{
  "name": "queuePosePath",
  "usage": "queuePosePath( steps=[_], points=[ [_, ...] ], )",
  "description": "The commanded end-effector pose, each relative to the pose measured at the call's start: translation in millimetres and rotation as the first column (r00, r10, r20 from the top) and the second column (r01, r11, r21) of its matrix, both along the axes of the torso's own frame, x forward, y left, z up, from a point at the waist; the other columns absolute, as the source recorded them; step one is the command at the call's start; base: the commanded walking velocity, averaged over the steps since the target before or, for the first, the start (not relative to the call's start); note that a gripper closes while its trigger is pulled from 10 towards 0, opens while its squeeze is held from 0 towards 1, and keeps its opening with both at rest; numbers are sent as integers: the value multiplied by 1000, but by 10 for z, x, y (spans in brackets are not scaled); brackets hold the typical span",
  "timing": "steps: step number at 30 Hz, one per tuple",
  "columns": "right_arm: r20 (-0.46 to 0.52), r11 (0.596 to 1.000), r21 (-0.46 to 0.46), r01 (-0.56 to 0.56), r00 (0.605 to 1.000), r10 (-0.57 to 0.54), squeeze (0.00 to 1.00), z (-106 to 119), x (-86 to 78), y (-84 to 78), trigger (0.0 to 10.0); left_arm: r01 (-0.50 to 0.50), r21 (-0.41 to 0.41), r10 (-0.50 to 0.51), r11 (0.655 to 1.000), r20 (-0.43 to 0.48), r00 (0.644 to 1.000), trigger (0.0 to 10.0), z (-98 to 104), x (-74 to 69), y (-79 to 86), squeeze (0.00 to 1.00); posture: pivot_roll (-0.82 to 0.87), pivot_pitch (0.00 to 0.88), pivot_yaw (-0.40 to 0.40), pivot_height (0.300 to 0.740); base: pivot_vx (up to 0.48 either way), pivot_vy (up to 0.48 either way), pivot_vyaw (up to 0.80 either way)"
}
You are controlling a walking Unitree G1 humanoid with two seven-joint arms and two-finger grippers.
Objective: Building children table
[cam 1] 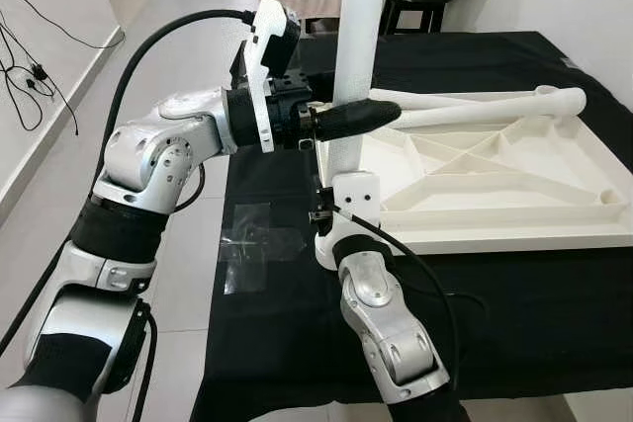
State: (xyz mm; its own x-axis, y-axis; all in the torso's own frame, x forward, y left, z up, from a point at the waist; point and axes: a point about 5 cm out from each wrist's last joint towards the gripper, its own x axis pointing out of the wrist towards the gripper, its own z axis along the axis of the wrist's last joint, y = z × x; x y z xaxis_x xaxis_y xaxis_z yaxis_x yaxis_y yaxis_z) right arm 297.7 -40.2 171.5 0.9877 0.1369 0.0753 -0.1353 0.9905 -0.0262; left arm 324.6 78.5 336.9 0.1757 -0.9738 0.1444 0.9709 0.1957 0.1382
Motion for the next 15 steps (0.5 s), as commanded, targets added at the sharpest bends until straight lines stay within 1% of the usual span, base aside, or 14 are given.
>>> queuePosePath(
  steps=[1,7,9,10,11,12,13,14,15],
  points=[
    [-271,989,143,-23,961,62,0,-394,-180,327,10000,63,9,-63,998,13,998,0,13,-40,-103,0,45,164,2,740,0,0,0],
    [-268,988,154,-24,961,65,0,-376,-165,318,10000,79,11,-79,997,10,997,0,-14,-42,-134,0,43,163,3,740,0,0,0],
    [-265,982,176,-62,958,108,0,-343,-150,333,10000,88,19,-88,996,7,996,0,-54,-60,-139,0,41,163,5,740,0,0,0],
    [-265,982,176,-62,958,108,0,-343,-150,333,10000,88,19,-88,996,7,996,0,-54,-60,-139,0,41,163,5,740,0,0,0],
    [-202,958,214,-189,951,233,902,-217,-126,370,10000,97,26,-97,995,3,995,0,-89,-79,-141,0,40,164,7,740,0,0,0],
    [-202,958,214,-189,951,233,902,-217,-126,370,10000,97,26,-97,995,3,995,0,-89,-79,-141,0,40,164,7,740,0,0,0],
    [-144,934,233,-272,940,309,1000,-116,-102,377,10000,100,29,-100,995,2,995,0,-99,-84,-140,0,37,163,8,740,0,0,0],
    [-104,915,241,-322,929,355,1000,-51,-87,377,10000,101,30,-101,994,1,995,0,-104,-86,-140,0,36,162,8,740,0,0,0],
    [-104,915,241,-322,929,355,1000,-51,-87,377,10000,101,30,-101,994,1,995,0,-104,-86,-140,0,36,162,8,740,0,0,0]
  ],
)
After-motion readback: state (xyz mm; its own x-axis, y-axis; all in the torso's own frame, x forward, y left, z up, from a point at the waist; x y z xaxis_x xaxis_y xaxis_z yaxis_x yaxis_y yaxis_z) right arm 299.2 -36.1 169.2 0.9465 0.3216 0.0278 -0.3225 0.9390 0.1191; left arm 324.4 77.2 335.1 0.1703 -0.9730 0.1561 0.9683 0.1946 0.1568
